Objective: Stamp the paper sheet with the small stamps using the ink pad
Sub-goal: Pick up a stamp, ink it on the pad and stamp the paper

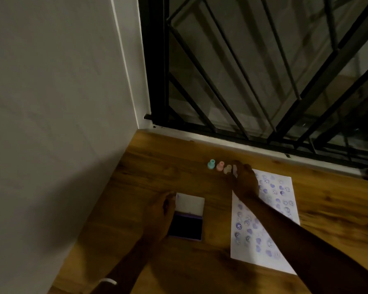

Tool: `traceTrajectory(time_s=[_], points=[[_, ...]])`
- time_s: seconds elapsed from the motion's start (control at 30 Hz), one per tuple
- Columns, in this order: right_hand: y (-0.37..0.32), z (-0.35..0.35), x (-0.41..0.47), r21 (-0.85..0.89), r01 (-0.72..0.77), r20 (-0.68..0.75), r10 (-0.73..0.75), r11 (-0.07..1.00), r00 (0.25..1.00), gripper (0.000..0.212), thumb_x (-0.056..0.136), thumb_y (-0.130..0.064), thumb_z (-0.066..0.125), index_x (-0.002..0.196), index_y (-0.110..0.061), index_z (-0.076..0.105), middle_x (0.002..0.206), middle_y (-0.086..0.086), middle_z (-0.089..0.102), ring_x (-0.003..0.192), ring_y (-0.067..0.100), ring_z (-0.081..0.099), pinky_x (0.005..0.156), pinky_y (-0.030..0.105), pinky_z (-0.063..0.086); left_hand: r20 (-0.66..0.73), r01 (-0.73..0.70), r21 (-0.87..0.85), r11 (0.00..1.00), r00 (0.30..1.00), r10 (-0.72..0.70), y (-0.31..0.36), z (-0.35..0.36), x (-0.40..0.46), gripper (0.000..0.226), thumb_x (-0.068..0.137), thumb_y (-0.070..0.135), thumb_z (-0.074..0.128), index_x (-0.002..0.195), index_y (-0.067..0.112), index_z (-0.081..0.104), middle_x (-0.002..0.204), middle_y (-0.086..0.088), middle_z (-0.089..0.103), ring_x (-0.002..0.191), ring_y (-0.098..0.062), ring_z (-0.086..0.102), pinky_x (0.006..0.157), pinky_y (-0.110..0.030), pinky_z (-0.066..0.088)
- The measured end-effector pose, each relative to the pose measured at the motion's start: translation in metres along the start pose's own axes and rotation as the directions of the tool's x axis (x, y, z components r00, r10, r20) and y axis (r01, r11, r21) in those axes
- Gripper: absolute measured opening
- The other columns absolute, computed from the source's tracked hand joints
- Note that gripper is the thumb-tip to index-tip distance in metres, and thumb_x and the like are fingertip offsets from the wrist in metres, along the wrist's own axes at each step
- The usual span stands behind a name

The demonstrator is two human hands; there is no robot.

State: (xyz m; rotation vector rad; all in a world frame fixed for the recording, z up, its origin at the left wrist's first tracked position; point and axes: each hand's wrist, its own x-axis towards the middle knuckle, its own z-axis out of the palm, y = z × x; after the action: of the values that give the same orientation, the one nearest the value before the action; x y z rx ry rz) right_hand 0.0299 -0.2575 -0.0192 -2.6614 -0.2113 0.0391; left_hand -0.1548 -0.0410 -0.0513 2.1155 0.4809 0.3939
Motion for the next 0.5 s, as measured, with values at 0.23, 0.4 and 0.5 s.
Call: traceTrajectory(time_s=[0.23,0.4,0.5], points=[[-0.003,0.004,0.000,0.073,0.081,0.023,-0.083,0.994,0.996,0.025,0.095,-0.030,0.056,0.115,-0.016,0.062,0.115,0.011,0.064,0.105,0.029,0.060,0.088,0.042,0.051,-0.016,0.003,-0.010,1.000,1.000,-0.003,-0.002,0.001,-0.001,0.026,0.095,0.031,0.056,0.118,0.024,0.065,0.102,0.018,0.059,0.089,0.004,0.055,0.072,-0.001,0.039],[-0.009,0.005,-0.030,0.190,0.066,-0.021,-0.063,0.980,0.998,0.010,0.096,-0.030,0.050,0.096,-0.025,0.060,0.093,0.002,0.066,0.085,0.020,0.063,0.071,0.032,0.050,0.009,0.011,-0.051,0.999,1.000,-0.011,-0.001,-0.001,-0.001,0.020,0.096,0.031,0.055,0.110,0.024,0.067,0.091,0.016,0.062,0.079,0.006,0.056,0.067,0.000,0.040],[-0.017,0.005,-0.064,0.248,0.107,0.017,-0.114,0.963,0.993,0.010,0.097,-0.030,0.051,0.092,-0.029,0.060,0.086,-0.006,0.066,0.076,0.012,0.064,0.068,0.031,0.054,0.015,0.024,-0.075,0.997,1.000,-0.023,0.004,-0.004,-0.004,0.020,0.097,0.032,0.053,0.110,0.024,0.066,0.096,0.011,0.063,0.082,0.002,0.057,0.067,-0.002,0.039]])
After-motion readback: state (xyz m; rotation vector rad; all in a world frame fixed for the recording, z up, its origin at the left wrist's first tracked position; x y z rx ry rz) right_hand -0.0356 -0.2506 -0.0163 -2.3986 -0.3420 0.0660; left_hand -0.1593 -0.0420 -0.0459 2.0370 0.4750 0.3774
